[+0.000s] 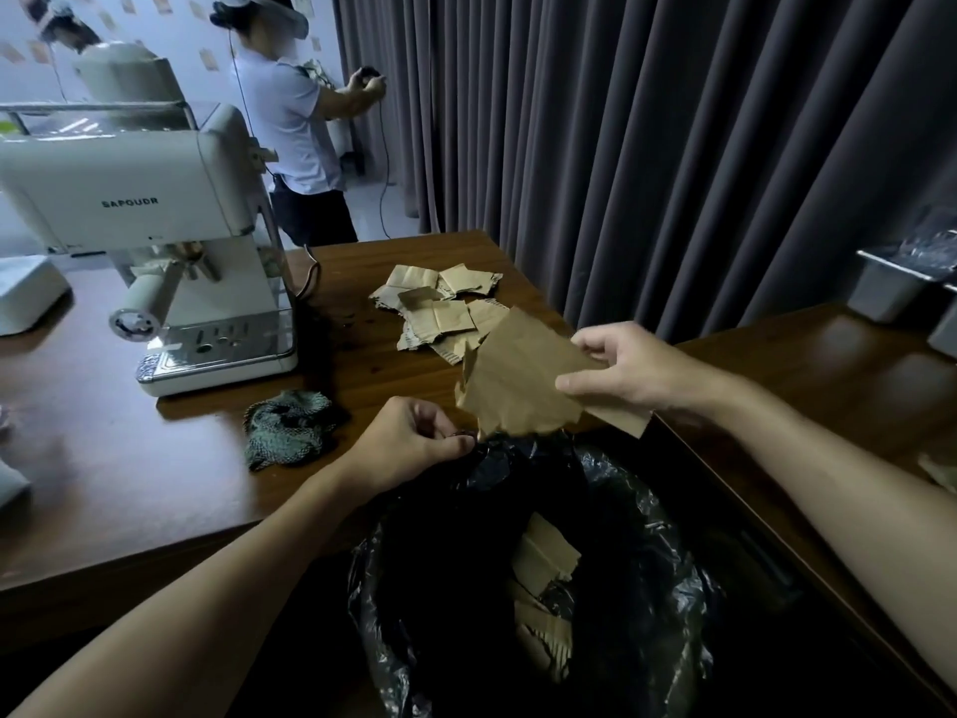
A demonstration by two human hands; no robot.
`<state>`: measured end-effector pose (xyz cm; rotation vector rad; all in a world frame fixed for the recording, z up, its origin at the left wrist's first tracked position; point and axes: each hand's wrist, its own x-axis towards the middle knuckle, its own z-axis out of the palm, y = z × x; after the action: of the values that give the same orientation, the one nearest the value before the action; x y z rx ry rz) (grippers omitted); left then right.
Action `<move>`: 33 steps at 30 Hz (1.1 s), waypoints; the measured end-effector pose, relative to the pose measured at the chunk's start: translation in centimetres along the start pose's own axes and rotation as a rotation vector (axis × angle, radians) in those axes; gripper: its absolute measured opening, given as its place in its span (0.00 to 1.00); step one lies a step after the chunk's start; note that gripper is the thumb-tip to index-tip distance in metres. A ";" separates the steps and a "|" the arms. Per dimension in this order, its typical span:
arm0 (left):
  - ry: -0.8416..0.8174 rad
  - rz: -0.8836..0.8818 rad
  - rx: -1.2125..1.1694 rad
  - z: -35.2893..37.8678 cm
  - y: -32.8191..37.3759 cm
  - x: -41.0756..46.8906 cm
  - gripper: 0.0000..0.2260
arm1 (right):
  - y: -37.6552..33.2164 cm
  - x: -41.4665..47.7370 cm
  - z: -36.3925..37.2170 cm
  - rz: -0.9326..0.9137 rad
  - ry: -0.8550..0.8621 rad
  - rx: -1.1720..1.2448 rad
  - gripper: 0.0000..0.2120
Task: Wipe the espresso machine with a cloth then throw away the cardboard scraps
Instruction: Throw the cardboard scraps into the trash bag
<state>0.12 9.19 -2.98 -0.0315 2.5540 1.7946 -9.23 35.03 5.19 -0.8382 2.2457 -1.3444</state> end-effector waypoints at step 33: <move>0.129 -0.034 0.087 -0.8 -0.9 -1.1 0.11 | 4.0 13.5 5.4 -0.006 -0.129 -0.863 0.26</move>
<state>1.26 8.15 -3.57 -0.1950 2.6977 1.7224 -17.24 23.93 -1.20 -1.1372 2.7000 -0.2419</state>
